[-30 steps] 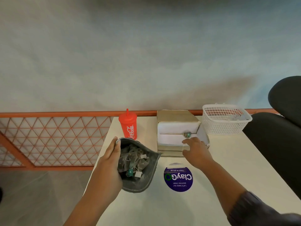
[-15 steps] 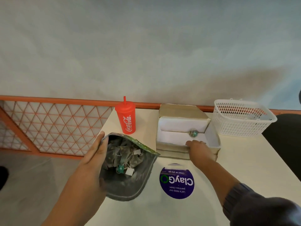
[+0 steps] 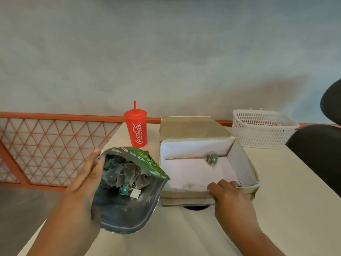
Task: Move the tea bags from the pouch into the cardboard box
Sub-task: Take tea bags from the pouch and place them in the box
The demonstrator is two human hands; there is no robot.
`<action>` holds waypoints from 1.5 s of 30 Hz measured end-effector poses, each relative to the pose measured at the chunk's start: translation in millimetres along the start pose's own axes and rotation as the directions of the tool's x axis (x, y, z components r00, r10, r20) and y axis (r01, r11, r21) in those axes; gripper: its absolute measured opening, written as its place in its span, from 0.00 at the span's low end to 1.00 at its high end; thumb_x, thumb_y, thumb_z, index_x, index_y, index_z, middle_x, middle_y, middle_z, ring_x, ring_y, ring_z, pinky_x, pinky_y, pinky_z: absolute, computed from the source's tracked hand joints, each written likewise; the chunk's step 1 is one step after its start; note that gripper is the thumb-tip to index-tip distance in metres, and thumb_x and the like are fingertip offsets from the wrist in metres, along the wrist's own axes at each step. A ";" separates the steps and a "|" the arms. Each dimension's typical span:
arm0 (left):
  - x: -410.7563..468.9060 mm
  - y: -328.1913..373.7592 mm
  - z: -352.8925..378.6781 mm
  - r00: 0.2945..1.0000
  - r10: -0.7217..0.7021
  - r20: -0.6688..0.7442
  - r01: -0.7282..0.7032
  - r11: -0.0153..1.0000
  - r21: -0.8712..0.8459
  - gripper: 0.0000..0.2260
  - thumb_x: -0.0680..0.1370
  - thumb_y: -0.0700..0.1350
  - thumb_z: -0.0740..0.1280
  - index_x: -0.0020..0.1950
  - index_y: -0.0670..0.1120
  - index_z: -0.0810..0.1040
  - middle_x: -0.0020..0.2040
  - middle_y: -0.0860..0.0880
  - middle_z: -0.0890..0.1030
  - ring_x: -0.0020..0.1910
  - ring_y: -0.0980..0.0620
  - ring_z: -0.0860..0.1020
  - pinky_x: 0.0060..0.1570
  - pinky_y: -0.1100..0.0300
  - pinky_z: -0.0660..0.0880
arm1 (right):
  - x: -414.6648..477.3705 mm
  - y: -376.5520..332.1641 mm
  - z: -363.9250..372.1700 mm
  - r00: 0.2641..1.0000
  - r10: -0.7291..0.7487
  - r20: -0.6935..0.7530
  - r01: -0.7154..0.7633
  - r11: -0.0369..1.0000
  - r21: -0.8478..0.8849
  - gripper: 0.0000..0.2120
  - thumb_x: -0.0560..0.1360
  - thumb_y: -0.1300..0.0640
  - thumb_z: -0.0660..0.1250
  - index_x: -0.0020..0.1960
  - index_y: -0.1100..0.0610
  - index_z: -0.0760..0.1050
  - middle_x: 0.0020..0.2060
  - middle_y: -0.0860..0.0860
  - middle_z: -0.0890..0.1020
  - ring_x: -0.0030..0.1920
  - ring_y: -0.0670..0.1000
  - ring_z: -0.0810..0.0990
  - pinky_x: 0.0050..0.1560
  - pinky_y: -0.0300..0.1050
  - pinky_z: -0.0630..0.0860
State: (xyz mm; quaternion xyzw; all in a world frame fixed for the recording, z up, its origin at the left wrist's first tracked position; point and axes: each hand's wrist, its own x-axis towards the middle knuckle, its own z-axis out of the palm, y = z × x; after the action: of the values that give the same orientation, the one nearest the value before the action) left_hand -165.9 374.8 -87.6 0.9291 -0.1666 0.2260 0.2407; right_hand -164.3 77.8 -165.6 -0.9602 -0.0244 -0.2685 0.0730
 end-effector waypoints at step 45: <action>-170.1 8.8 -32.1 0.990 0.090 -0.111 -0.062 0.970 0.235 0.30 0.67 0.41 0.66 0.70 0.47 0.66 0.69 0.47 0.70 0.63 0.45 0.68 0.51 0.40 0.73 | -81.1 -199.7 -97.1 0.872 -0.383 0.305 0.377 0.923 0.082 0.36 0.76 0.65 0.60 0.76 0.48 0.45 0.76 0.43 0.42 0.62 0.59 0.71 0.56 0.52 0.73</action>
State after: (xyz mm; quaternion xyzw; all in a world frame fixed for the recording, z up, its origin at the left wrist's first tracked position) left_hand -323.7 418.5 -144.3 0.9283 -0.1599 0.3086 0.1321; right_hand -300.5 259.6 -100.3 -0.9662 -0.2265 -0.1207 0.0235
